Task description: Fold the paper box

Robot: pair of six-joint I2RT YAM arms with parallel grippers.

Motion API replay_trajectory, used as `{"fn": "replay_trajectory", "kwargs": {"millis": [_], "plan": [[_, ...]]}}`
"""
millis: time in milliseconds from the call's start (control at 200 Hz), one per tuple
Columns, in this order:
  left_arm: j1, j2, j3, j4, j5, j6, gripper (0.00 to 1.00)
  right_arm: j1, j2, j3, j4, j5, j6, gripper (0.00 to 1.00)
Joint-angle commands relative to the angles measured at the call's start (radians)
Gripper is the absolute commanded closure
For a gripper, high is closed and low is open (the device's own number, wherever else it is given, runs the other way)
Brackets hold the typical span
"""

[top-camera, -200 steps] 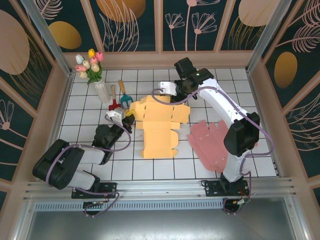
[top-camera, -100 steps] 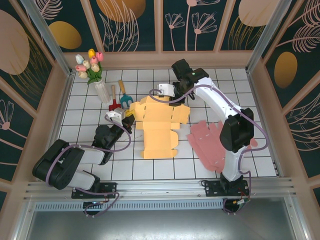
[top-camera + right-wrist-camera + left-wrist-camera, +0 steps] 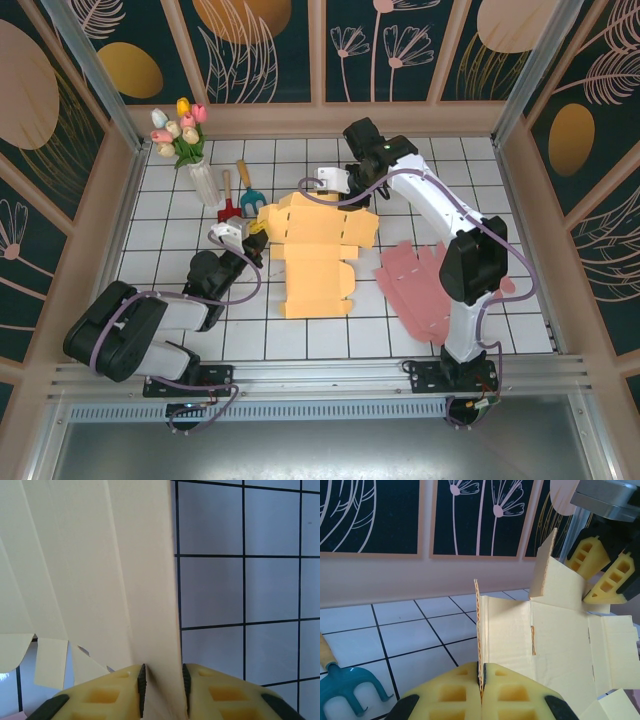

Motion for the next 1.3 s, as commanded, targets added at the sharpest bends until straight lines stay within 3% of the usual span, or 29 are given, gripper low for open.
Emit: {"fn": "replay_trajectory", "kwargs": {"millis": [0, 145, 210, 260, 340, 410, 475, 505, 606, 706, 826, 1176, 1296], "plan": [[-0.006, -0.020, -0.007, 0.053, -0.010, -0.013, 1.00, 0.003, -0.004, -0.007, -0.033, -0.029, 0.009, 0.79], [-0.006, -0.019, -0.004, 0.045, -0.030, -0.018, 1.00, 0.003, -0.016, -0.008, -0.029, -0.033, 0.019, 1.00], [-0.006, -0.027, 0.003, 0.013, -0.072, -0.023, 1.00, 0.003, -0.022, -0.008, -0.012, -0.015, 0.042, 1.00], [-0.006, -0.038, 0.014, -0.031, -0.123, -0.036, 0.92, 0.003, -0.027, -0.006, 0.000, 0.006, 0.065, 1.00], [-0.006, -0.067, 0.026, -0.102, -0.196, -0.063, 0.87, 0.003, -0.028, -0.003, 0.007, 0.038, 0.096, 1.00], [-0.006, -0.101, 0.029, -0.154, -0.259, -0.105, 0.68, 0.003, -0.027, -0.004, 0.013, 0.058, 0.116, 1.00], [-0.006, -0.161, 0.047, -0.273, -0.329, -0.168, 0.63, 0.003, -0.027, -0.006, 0.024, 0.083, 0.143, 1.00], [-0.007, -0.206, 0.058, -0.331, -0.369, -0.208, 0.65, 0.003, -0.026, -0.005, 0.027, 0.095, 0.154, 1.00], [-0.006, -0.342, 0.068, -0.540, -0.411, -0.376, 0.85, 0.003, -0.034, -0.027, 0.047, 0.132, 0.176, 1.00], [-0.012, -0.462, 0.070, -0.644, -0.276, -0.476, 0.86, 0.003, -0.043, -0.056, 0.051, 0.153, 0.178, 1.00], [-0.057, -0.513, 0.120, -0.760, -0.197, -0.522, 0.86, 0.003, -0.069, -0.094, 0.062, 0.146, 0.184, 1.00], [-0.207, -0.249, 0.299, -0.805, -0.193, -0.486, 0.96, 0.021, -0.204, -0.308, 0.164, 0.125, 0.140, 1.00], [-0.215, -0.148, 0.357, -0.826, -0.212, -0.472, 0.99, 0.021, -0.260, -0.376, 0.223, 0.116, 0.111, 1.00]]}}
